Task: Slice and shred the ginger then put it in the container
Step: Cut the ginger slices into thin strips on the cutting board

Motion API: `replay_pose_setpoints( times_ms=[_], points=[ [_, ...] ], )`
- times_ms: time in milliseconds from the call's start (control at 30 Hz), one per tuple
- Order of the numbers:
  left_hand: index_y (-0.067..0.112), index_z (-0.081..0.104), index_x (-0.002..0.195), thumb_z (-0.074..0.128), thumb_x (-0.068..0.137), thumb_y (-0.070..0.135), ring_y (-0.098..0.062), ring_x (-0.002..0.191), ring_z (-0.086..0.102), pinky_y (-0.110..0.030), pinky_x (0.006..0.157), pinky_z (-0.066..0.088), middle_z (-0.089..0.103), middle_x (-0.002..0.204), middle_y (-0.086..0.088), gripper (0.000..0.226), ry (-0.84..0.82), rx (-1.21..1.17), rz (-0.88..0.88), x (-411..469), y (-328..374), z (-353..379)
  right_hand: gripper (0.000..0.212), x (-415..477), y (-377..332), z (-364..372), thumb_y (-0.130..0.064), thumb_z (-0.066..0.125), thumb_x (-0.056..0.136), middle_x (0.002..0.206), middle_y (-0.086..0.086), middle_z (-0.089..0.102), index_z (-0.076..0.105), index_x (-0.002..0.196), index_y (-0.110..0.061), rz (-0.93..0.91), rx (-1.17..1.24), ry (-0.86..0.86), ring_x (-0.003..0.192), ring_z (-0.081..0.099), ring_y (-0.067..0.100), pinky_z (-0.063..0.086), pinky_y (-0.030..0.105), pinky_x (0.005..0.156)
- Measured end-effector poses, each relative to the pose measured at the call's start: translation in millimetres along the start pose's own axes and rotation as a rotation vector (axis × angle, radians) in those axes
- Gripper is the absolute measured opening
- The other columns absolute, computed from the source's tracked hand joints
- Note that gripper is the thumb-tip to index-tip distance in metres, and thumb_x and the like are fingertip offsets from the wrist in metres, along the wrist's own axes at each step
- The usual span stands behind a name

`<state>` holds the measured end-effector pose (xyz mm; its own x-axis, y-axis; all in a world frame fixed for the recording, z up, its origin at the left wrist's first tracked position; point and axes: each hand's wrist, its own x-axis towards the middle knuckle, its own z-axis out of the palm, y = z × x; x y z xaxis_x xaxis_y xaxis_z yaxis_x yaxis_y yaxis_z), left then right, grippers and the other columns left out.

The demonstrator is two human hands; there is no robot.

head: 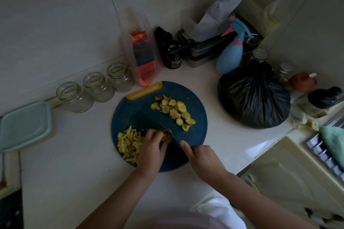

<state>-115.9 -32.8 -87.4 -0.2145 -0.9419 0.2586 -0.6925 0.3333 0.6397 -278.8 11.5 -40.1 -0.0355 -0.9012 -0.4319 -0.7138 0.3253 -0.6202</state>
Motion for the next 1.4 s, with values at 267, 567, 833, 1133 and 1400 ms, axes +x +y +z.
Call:
replay_pose_setpoints(
  times_ms=[267, 567, 833, 1133, 1400],
  points=[
    [0.006, 0.066, 0.086, 0.076, 0.077, 0.008, -0.019, 0.077, 0.064, -0.018, 0.068, 0.045, 0.058, 0.090, -0.008, 0.014, 0.022, 0.025, 0.033, -0.6, -2.0, 0.3, 0.063, -3.1, 1.7, -3.7, -0.060, 0.030, 0.095, 0.052, 0.000, 0.041, 0.038, 0.054, -0.014, -0.022, -0.005, -0.034, 0.049, 0.039, 0.013, 0.036, 0.030, 0.058],
    [0.006, 0.066, 0.088, 0.078, 0.075, 0.006, -0.023, 0.078, 0.064, -0.016, 0.068, 0.043, 0.057, 0.092, -0.010, 0.018, -0.011, 0.064, 0.028, -0.2, -1.0, 0.3, 0.062, -0.9, -1.1, -4.9, -0.062, 0.023, 0.093, 0.055, 0.001, 0.045, 0.040, 0.057, -0.014, -0.023, -0.096, -0.082, 0.053, 0.044, 0.016, 0.044, 0.036, 0.066],
    [0.008, 0.067, 0.083, 0.077, 0.076, 0.006, -0.011, 0.073, 0.059, -0.009, 0.068, 0.040, 0.057, 0.088, -0.004, 0.013, 0.006, -0.034, -0.003, -1.2, -4.6, 2.9, 0.054, 17.4, -16.4, -18.9, -0.051, 0.022, 0.102, 0.061, 0.004, 0.047, 0.039, 0.062, -0.019, -0.029, -0.160, -0.218, 0.062, 0.049, 0.020, 0.047, 0.036, 0.070],
    [0.007, 0.069, 0.092, 0.075, 0.077, 0.005, -0.014, 0.094, 0.063, -0.014, 0.082, 0.047, 0.058, 0.096, -0.005, 0.015, -0.002, -0.059, 0.006, -3.5, -10.0, 4.6, 0.060, 35.5, -20.9, -13.9, -0.057, 0.023, 0.099, 0.064, 0.005, 0.052, 0.046, 0.066, -0.013, 0.071, -0.061, -0.241, 0.053, 0.046, 0.011, 0.040, 0.021, 0.056],
    [0.007, 0.067, 0.091, 0.076, 0.076, 0.004, -0.013, 0.098, 0.060, -0.011, 0.085, 0.044, 0.055, 0.099, -0.007, 0.017, 0.016, -0.043, 0.004, -6.2, -9.8, 5.6, 0.062, 33.0, -10.3, -25.0, -0.073, 0.031, 0.089, 0.050, -0.001, 0.037, 0.038, 0.063, -0.016, 0.299, 0.403, -0.333, 0.040, 0.031, 0.013, 0.030, 0.022, 0.042]
  ],
)
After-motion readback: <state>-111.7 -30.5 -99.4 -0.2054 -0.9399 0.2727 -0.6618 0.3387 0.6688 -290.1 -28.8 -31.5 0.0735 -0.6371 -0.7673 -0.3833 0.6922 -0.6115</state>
